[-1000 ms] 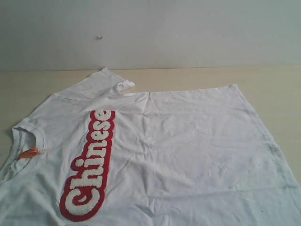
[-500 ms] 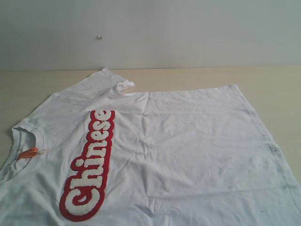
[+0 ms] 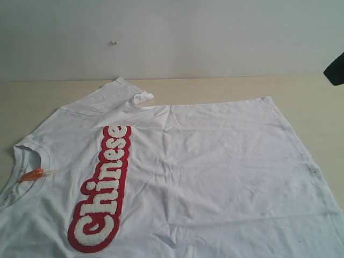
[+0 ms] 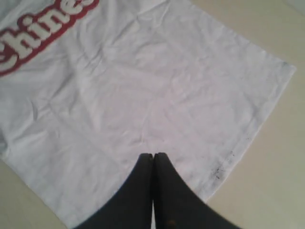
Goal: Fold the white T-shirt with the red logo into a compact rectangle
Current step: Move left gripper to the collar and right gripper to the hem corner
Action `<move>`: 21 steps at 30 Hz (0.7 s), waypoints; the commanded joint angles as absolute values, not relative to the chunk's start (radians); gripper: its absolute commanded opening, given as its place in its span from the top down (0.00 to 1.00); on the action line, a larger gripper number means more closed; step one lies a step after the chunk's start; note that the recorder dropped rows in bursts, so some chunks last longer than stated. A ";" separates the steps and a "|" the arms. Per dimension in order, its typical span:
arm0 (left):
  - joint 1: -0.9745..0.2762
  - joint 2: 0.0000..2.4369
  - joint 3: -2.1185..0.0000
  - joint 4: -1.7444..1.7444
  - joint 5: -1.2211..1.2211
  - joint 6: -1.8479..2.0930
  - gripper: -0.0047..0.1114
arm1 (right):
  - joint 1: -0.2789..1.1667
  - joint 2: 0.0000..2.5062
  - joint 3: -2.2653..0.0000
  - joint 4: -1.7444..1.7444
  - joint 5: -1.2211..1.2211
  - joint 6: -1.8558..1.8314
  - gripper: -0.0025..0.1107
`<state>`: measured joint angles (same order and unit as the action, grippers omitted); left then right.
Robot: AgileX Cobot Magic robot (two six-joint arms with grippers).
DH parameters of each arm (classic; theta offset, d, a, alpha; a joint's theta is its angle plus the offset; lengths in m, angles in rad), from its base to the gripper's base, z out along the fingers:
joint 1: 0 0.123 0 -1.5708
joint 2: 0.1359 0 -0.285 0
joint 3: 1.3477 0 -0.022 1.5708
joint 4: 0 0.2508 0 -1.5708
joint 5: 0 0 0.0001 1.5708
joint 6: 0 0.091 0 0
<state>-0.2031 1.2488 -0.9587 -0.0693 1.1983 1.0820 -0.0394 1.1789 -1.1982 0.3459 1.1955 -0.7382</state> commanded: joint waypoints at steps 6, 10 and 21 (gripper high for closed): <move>-0.209 1.252 -0.874 -0.052 0.981 1.206 0.82 | 0.047 1.243 -1.201 0.148 1.221 -0.792 0.98; -0.209 1.252 -0.874 -0.011 0.966 1.206 0.32 | 0.047 1.247 -1.179 0.148 1.221 -0.792 0.98; -0.209 1.252 -0.874 0.000 0.890 1.172 0.07 | 0.047 1.247 -1.141 0.113 1.221 -0.792 0.98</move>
<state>-0.2031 1.2504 -0.8759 0.0000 0.9336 1.1802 0.0437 1.2470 -1.1442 0.1150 1.2239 -0.7887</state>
